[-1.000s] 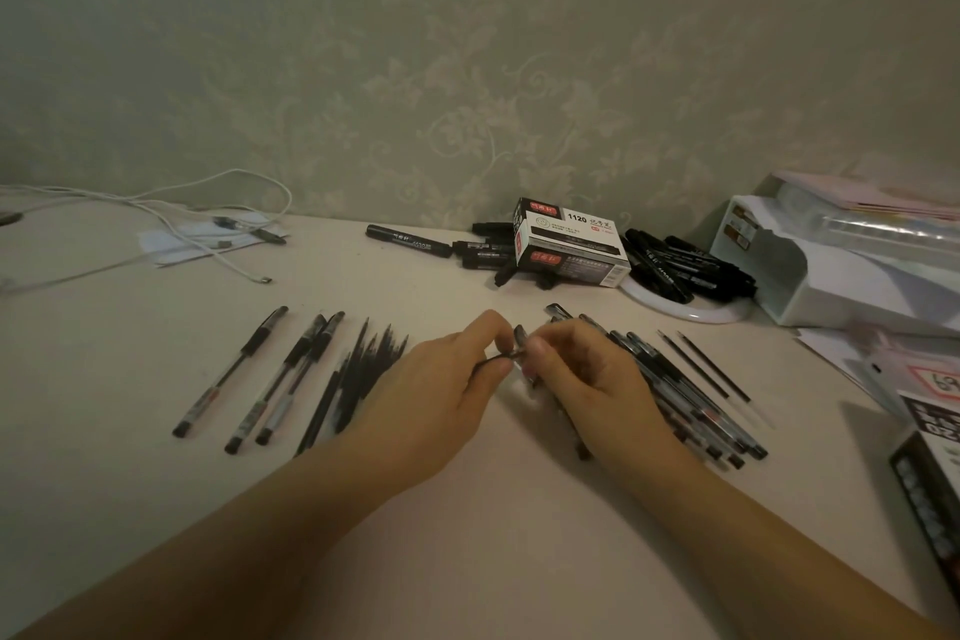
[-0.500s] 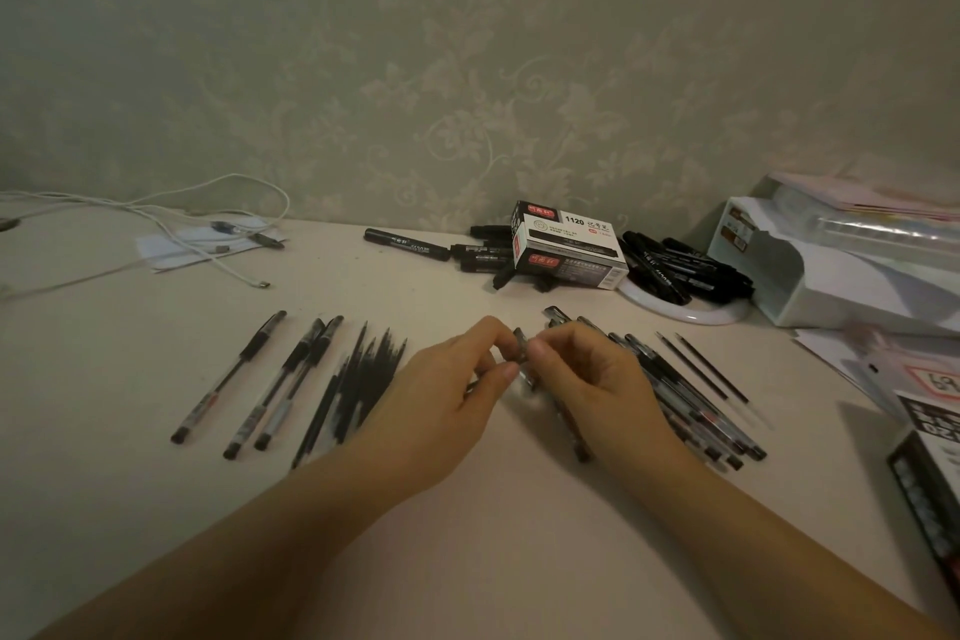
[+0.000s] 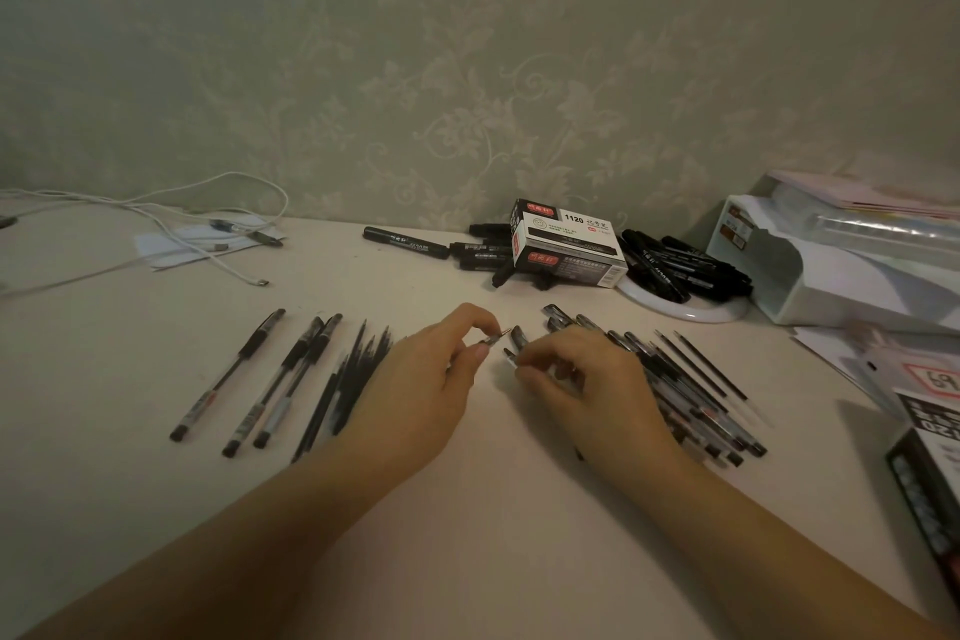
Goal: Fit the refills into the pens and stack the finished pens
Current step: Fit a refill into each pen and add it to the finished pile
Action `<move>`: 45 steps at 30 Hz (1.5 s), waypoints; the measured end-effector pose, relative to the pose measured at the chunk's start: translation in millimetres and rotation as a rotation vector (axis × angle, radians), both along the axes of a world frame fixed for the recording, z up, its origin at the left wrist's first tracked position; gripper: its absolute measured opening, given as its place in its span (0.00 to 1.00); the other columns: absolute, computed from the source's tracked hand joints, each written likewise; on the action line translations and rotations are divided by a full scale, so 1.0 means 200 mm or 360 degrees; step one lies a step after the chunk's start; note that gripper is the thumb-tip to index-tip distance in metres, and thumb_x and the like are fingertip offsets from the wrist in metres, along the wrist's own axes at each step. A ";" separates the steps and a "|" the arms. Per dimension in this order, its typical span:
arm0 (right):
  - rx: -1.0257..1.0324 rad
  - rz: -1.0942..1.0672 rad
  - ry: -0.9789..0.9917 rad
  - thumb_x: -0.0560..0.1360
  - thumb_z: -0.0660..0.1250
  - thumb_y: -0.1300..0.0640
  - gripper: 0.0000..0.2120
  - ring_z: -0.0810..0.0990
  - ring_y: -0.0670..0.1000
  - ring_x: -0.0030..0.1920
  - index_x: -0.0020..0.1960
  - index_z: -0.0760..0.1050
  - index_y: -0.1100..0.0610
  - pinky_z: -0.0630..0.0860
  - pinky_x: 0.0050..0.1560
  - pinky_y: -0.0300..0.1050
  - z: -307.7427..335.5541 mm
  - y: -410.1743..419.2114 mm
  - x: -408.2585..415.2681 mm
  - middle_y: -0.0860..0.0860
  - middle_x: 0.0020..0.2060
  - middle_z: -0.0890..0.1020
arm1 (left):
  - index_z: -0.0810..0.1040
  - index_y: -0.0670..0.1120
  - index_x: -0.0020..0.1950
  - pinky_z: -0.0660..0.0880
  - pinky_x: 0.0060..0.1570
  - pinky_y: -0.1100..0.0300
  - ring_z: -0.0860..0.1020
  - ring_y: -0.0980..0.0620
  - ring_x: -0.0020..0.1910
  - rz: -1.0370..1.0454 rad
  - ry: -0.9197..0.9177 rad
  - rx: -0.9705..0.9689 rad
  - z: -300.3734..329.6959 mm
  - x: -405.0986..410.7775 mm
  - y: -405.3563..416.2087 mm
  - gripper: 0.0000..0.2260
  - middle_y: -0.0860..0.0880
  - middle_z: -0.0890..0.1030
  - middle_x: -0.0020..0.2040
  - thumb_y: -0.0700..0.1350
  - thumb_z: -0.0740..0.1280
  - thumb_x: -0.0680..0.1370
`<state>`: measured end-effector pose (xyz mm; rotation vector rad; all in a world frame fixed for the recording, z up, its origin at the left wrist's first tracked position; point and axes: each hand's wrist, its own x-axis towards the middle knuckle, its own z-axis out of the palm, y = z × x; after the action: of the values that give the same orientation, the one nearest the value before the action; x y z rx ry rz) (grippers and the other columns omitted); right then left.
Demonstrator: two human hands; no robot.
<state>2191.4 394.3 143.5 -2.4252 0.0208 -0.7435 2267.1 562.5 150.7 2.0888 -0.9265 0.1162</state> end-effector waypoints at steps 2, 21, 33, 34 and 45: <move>-0.0236 0.0046 0.0012 0.76 0.71 0.56 0.03 0.70 0.41 0.44 0.49 0.84 0.51 0.64 0.48 0.30 0.00 0.01 0.00 0.43 0.42 0.80 | 0.72 0.59 0.57 0.67 0.27 0.68 0.71 0.61 0.30 0.0006 0.0004 0.0008 0.00 0.00 0.00 0.07 0.52 0.75 0.36 0.48 0.58 0.82; 0.0482 0.0006 -0.0045 0.78 0.68 0.51 0.06 0.78 0.41 0.46 0.51 0.83 0.43 0.72 0.46 0.30 0.02 0.03 0.02 0.39 0.42 0.83 | 0.75 0.59 0.65 0.67 0.37 0.77 0.74 0.69 0.38 -0.0104 0.0135 -0.0216 0.03 -0.04 -0.02 0.14 0.62 0.77 0.37 0.46 0.59 0.82; 0.1444 0.0229 0.0174 0.75 0.71 0.55 0.05 0.85 0.43 0.46 0.49 0.85 0.50 0.77 0.43 0.32 0.10 0.03 0.03 0.47 0.44 0.87 | 0.66 0.59 0.69 0.76 0.39 0.62 0.76 0.57 0.34 -0.0133 0.0120 -0.0176 0.01 -0.04 -0.03 0.16 0.55 0.76 0.39 0.50 0.59 0.81; 0.1472 0.0265 0.0203 0.75 0.71 0.56 0.05 0.85 0.45 0.48 0.50 0.84 0.51 0.78 0.46 0.35 0.10 0.03 0.04 0.49 0.45 0.87 | 0.66 0.58 0.69 0.77 0.41 0.61 0.77 0.57 0.35 -0.0123 0.0131 -0.0170 0.01 -0.04 -0.03 0.16 0.55 0.76 0.39 0.50 0.59 0.81; 0.1541 -0.0271 -0.0295 0.81 0.63 0.57 0.07 0.83 0.42 0.34 0.51 0.80 0.51 0.79 0.36 0.34 0.28 -0.24 0.03 0.44 0.34 0.85 | 0.69 0.56 0.66 0.67 0.29 0.71 0.72 0.65 0.28 -0.0031 0.0071 -0.0110 0.01 -0.04 -0.03 0.13 0.55 0.76 0.40 0.50 0.58 0.81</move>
<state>2196.4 346.9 198.7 -1.4400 0.4179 -0.7854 2259.8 556.6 151.8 2.0103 -0.9033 0.0901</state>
